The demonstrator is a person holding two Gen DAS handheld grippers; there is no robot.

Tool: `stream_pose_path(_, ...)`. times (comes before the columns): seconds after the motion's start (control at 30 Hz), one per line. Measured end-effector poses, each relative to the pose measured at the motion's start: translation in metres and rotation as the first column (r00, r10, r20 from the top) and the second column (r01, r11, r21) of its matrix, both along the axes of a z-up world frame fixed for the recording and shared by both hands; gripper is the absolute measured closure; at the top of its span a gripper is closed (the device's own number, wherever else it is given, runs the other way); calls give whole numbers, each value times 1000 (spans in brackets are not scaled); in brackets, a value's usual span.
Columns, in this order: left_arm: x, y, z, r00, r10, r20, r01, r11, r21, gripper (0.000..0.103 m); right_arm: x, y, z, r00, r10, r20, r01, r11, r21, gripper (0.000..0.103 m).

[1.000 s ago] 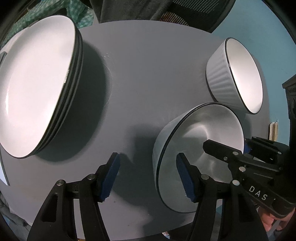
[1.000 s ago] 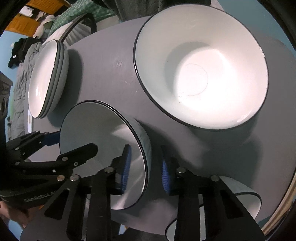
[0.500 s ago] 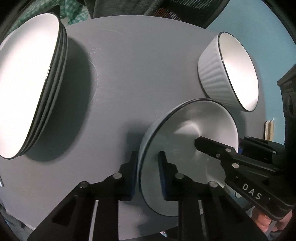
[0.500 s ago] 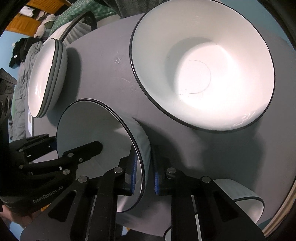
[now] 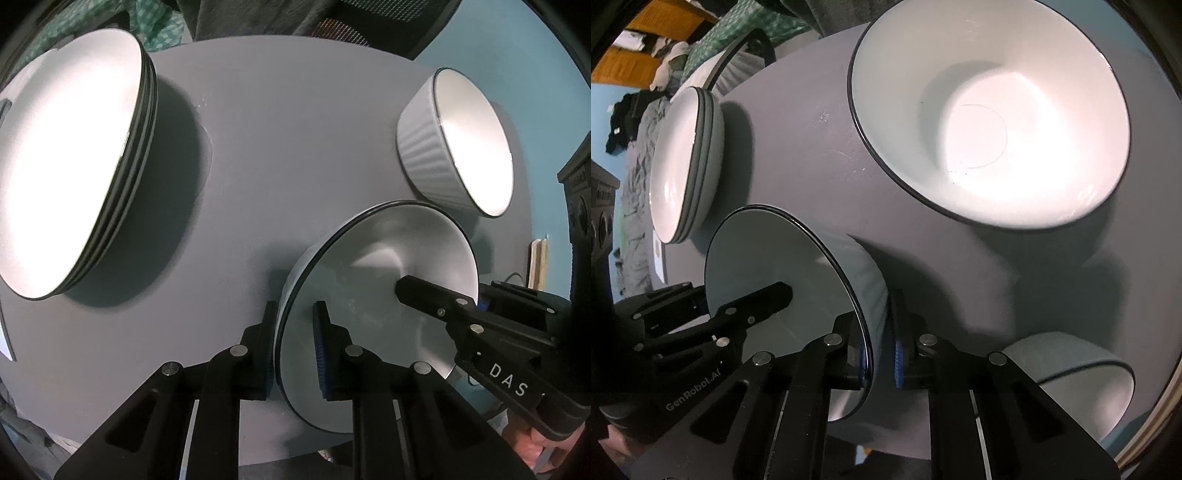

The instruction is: Organize plates and bowls

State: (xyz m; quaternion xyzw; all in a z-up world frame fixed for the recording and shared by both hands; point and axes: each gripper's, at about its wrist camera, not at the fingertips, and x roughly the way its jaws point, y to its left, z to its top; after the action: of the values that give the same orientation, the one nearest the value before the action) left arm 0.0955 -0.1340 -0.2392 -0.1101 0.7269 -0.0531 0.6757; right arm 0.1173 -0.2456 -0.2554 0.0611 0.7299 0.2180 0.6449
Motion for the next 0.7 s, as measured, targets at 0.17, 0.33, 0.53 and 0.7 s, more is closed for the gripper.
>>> stream_pose_path(0.17,14,-19,21,999,-32,23,32,999,6,86,1,-5,19,1000,-14,7,14,1000,-3,92)
stream_pose_path(0.33,27,-24,47,996,-69,53,69,998,-4,86,5,-15,38,999,-28,17,28,1000,-10,92)
stream_pose_path(0.53,36,-41,59,990,-99,96,100,995,-8,86,9,-32,63,998,-41,52,42,999,-21,92)
stream_pose_path(0.7,58,-52,72,985,-122,124,123,992,-2,86,24,-37,74,995,-65,80,67,997,-22,92)
